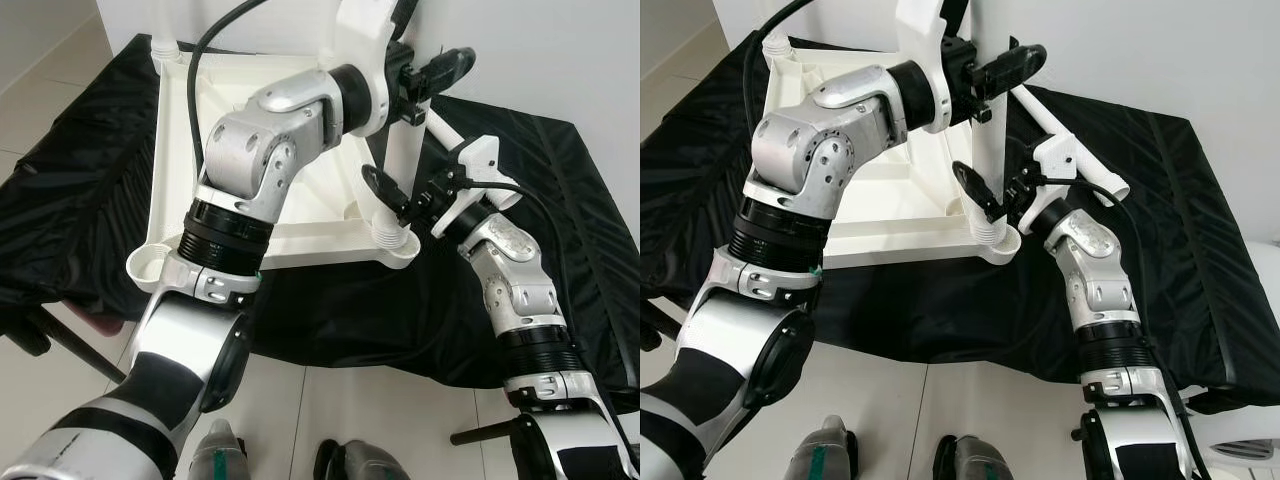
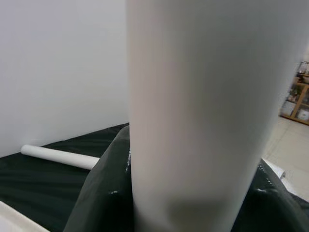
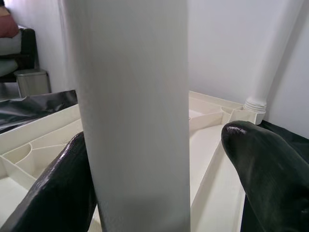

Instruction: Building children table

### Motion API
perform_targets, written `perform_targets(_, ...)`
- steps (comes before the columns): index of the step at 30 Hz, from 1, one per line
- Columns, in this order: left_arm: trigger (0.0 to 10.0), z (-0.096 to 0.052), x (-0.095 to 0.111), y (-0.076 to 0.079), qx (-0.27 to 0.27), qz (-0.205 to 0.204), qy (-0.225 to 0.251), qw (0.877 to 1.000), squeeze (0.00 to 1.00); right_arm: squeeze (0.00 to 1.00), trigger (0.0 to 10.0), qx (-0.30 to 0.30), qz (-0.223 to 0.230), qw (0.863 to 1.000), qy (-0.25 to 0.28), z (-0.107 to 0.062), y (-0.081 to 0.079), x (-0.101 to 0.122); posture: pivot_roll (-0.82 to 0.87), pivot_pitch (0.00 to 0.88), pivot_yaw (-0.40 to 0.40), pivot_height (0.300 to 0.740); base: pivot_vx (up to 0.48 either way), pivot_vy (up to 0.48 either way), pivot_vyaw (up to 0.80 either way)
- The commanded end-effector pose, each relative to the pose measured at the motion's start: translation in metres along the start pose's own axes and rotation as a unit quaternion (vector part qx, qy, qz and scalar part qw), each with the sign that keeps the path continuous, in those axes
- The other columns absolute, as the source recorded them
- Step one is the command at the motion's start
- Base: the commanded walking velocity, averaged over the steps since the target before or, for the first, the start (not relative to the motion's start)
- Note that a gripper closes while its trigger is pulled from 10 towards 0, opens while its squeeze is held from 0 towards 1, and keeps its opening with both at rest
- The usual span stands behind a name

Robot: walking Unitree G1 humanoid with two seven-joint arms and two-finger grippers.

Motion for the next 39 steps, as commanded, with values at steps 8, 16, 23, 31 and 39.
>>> perform_targets(8, 10.0, 0.003, 0.007, -0.020, 0.083, 0.060, -0.005, 0.995, 0.00, 0.00, 10.0, -0.122, -0.064, 0.990, -0.024, 0.006, 0.020, -0.002, 0.06, 0.025, -0.094, 0.740, 0.000, 0.000, 0.00)
perform_targets(16, 10.0, -0.002, 0.010, -0.034, 0.128, 0.074, 0.001, 0.989, 0.00, 0.00, 10.0, -0.160, -0.074, 0.984, -0.015, 0.011, 0.017, -0.004, 0.06, 0.022, -0.094, 0.740, 0.000, 0.000, 0.00)
perform_targets(23, 10.0, -0.004, 0.014, -0.039, 0.150, 0.081, 0.009, 0.985, 0.00, 0.00, 10.0, -0.212, -0.086, 0.973, -0.012, 0.012, 0.015, -0.006, 0.06, 0.015, -0.097, 0.740, 0.000, 0.000, 0.00)
perform_targets(31, 10.0, -0.005, 0.020, -0.044, 0.172, 0.072, 0.029, 0.982, 0.00, 0.00, 10.0, -0.315, -0.121, 0.941, -0.002, 0.005, 0.015, -0.007, 0.06, 0.007, -0.102, 0.740, 0.000, 0.000, 0.00)
perform_targets(39, 10.0, -0.004, 0.022, -0.041, 0.172, 0.070, 0.036, 0.982, 0.00, 0.00, 10.0, -0.359, -0.132, 0.924, -0.009, 0.001, 0.019, -0.010, 0.07, 0.002, -0.106, 0.740, 0.000, 0.000, 0.00)
Point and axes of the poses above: a point about 5 cm out from each wrist's last joint towards the gripper, its own z axis pointing out of the wrist towards the gripper, its own x axis along the axis of the wrist's last joint, y = z × x, the point moved 5 cm from there along z, pointing out of the wrist towards the gripper, and after that the axes turned 6 degrees about z, right-handed, at the moved point
